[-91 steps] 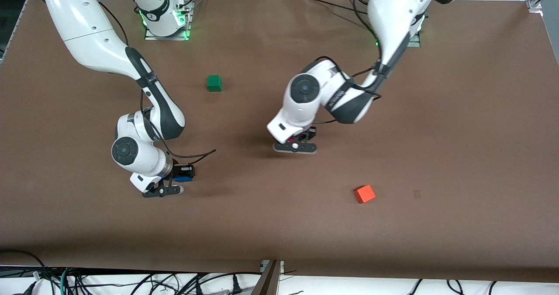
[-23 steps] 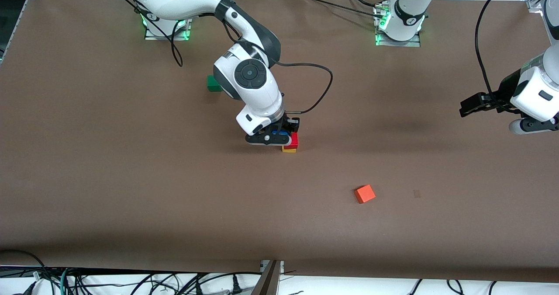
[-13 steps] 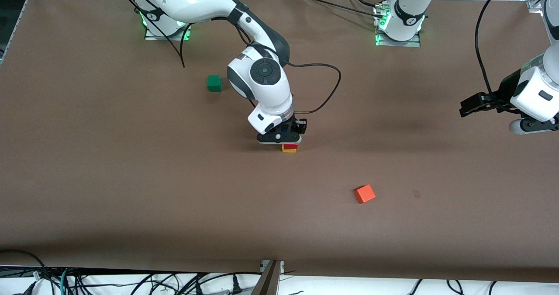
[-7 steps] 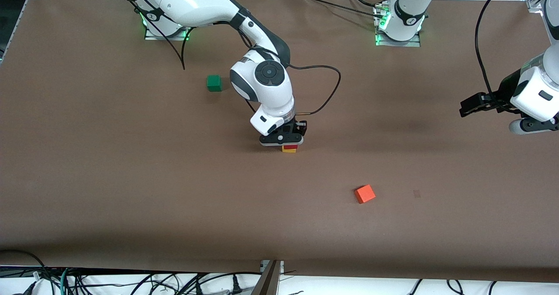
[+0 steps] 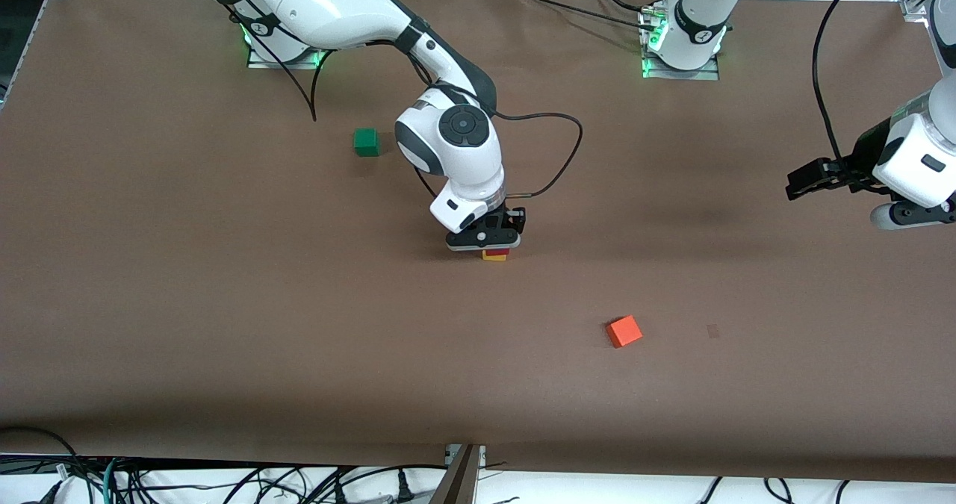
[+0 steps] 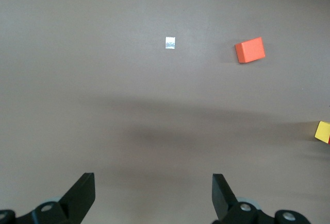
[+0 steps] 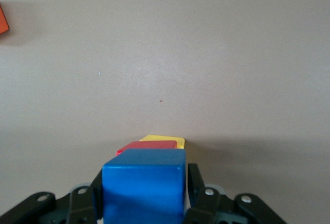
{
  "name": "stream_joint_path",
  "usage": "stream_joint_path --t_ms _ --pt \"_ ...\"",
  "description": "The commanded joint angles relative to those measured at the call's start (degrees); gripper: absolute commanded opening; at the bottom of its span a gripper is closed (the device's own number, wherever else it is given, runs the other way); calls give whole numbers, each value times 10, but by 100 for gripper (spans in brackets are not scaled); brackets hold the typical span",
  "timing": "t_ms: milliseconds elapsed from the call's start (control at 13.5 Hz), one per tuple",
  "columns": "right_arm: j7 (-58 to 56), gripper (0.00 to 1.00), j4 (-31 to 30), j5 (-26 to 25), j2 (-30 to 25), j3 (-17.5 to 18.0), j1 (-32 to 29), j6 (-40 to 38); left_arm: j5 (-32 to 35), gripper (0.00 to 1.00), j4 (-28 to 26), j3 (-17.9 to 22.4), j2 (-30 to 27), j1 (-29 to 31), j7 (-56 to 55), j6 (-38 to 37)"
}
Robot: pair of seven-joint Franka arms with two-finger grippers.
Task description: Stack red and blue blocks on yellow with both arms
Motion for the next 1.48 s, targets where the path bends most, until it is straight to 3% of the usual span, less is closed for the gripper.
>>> stream_joint_path --t_ms 0,223,445,594,817,1114,1188,1410 --pt "6 100 18 -11 4 -6 6 -5 -12 100 9 1 3 3 14 -2" --pt "1 100 23 -8 -7 -6 5 -39 -13 100 9 1 3 3 14 -3" --pt "-7 100 85 -7 -23 -8 -2 -134 -13 100 9 1 3 3 14 -3" --pt "-40 100 104 1 -58 -5 -39 -162 -12 100 9 1 3 3 14 -3" --pt "-114 100 104 85 -118 -3 -99 -244 -12 100 9 1 3 3 14 -3" --pt "-190 100 103 130 -181 -4 -166 -330 -12 100 10 1 3 3 14 -2" --pt "-244 100 102 125 -197 -10 -177 -370 -12 100 10 1 3 3 14 -2" --pt "-376 100 86 131 -238 -73 -178 -461 -11 100 10 1 3 3 14 -2"
